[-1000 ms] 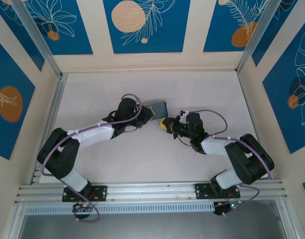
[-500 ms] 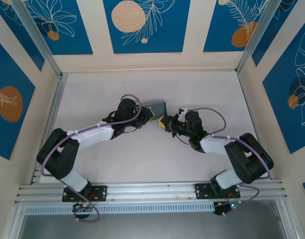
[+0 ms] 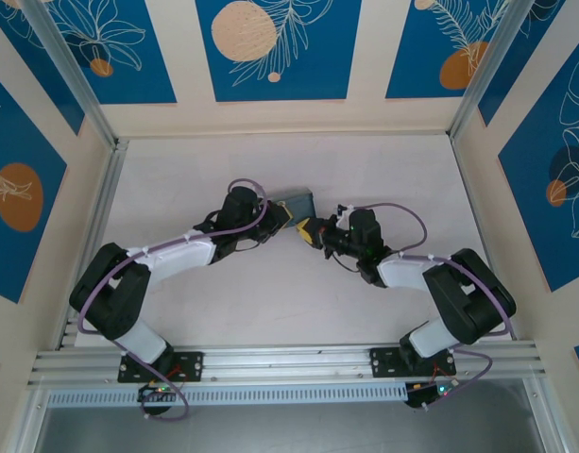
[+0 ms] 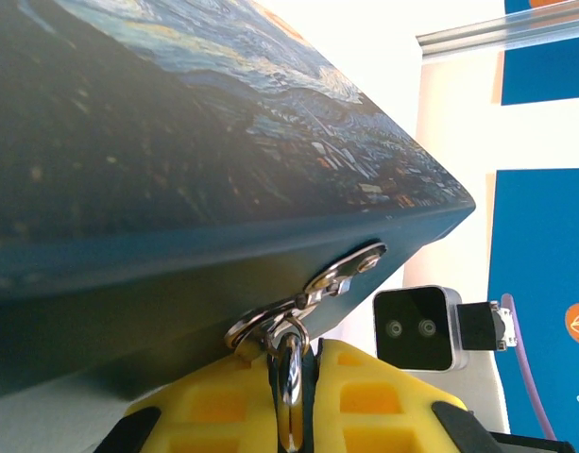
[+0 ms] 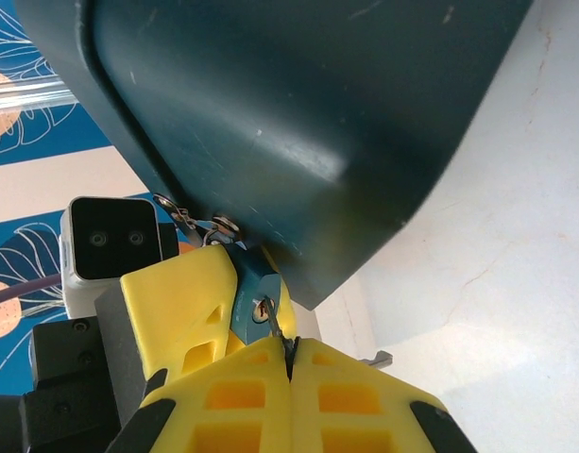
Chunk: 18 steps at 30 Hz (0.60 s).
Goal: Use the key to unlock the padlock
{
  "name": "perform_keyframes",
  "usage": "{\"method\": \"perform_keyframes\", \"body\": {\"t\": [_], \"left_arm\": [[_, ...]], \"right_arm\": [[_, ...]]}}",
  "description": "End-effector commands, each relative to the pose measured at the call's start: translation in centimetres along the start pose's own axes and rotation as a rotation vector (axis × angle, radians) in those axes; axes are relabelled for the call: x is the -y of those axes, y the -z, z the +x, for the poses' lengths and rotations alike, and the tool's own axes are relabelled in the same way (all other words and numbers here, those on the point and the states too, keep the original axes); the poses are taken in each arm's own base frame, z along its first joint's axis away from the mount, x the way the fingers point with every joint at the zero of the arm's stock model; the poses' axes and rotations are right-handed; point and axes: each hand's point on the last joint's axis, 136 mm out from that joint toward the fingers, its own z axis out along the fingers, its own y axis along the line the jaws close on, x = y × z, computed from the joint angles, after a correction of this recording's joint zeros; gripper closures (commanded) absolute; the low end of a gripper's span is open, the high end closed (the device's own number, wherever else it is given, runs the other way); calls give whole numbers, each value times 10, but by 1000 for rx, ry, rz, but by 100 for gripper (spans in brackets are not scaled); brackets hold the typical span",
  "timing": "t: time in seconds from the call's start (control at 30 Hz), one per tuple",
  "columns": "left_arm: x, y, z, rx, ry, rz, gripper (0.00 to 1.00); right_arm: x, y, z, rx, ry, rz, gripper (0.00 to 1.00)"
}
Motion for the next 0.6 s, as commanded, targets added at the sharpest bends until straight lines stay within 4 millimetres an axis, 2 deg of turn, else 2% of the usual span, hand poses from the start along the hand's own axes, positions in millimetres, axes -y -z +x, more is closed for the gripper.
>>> {"method": "perform_keyframes", "body": {"t": [0.0,0.57], "left_arm": [[33,11,-10,37,-21,119,100],[33,9,-3,21,-8,141,100]], "right_arm": [[-19,-8,-1,1,1,-63,100],[-34,-29,-6,-22,-60,-182,100]]}}
